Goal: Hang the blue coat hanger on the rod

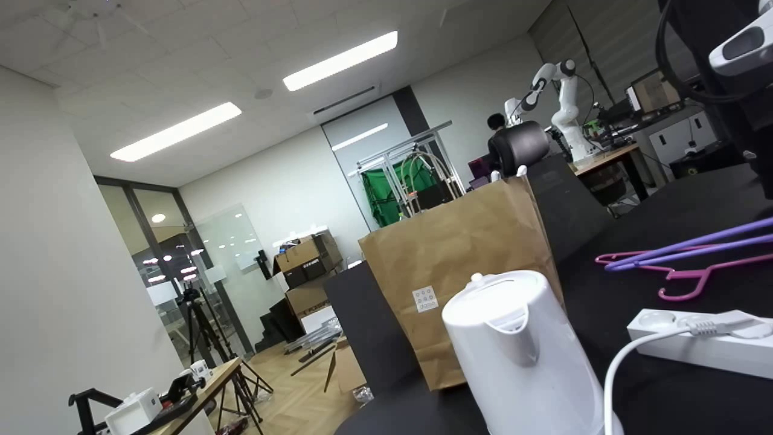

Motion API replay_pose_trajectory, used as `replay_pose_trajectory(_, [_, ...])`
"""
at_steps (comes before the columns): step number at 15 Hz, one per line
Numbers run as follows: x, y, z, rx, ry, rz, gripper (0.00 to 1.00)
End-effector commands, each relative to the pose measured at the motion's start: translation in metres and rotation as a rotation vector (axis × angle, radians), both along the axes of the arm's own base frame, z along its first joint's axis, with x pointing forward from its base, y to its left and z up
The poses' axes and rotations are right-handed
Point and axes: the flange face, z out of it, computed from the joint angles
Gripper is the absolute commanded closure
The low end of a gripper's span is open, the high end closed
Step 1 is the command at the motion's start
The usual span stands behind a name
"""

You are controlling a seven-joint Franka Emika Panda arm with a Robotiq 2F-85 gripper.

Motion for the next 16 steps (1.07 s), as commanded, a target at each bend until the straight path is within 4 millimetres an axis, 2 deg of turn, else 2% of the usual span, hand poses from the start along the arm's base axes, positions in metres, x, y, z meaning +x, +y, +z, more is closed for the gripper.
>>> replay_pose_trajectory(1, [0.013,-0.015,0.030,0.049,-0.032,-0.039,0.98])
replay_pose_trajectory(7, [0.019,-0.033,0.076,0.145,-0.096,-0.098,0.98])
replay_pose_trajectory(11, [0.011,-0.047,0.107,0.220,-0.110,-0.094,0.98])
replay_pose_trajectory(16, [-0.004,-0.058,0.139,0.311,-0.086,-0.002,0.98])
